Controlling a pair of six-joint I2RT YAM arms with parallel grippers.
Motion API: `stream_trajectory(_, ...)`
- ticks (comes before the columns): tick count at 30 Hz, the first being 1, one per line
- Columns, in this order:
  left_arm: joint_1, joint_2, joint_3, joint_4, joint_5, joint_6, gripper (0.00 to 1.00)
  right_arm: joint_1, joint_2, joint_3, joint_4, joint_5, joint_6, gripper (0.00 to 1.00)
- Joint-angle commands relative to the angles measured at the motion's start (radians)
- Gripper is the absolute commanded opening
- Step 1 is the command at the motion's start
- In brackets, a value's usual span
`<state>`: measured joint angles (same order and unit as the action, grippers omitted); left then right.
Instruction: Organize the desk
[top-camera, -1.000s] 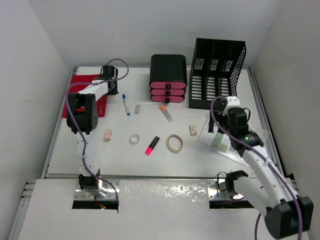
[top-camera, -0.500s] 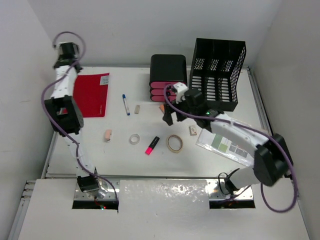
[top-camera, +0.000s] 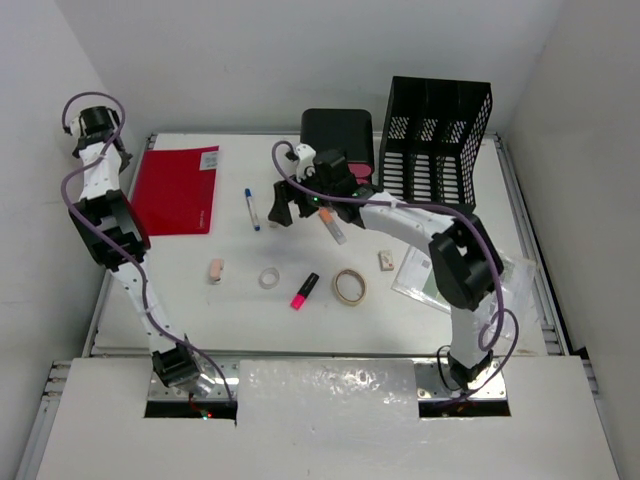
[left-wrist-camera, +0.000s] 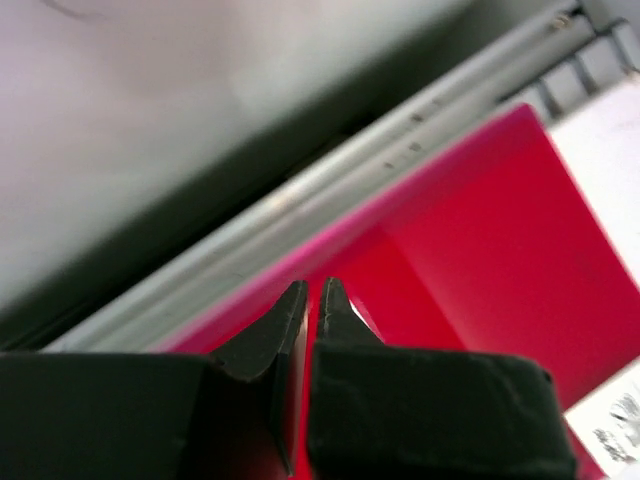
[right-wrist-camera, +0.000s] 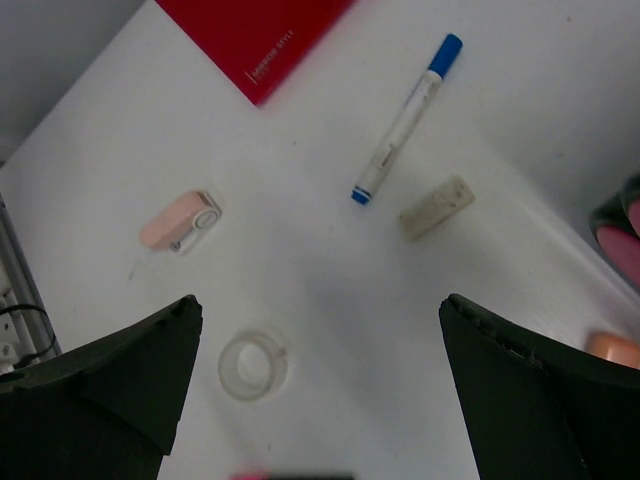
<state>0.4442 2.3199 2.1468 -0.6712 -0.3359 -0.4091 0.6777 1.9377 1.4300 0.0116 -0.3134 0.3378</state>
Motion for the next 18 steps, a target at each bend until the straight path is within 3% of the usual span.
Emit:
stream_trajectory(1,-0.007,0.030,0.065,-0.020,-0.003,-0.051,0.02,0.000,0.055,0.095,0.096,-0.078,0.058,0.99)
stream_trajectory(10,-0.015,0.079,0.004,-0.054,-0.129,-0.100,0.00,0.000,0.153,0.202,0.120,-0.075,0.041,0.99)
stream_trajectory(18,-0.045,0.110,0.039,-0.083,-0.239,-0.149,0.00,0.000,0.262,0.265,0.264,-0.112,0.108,0.99)
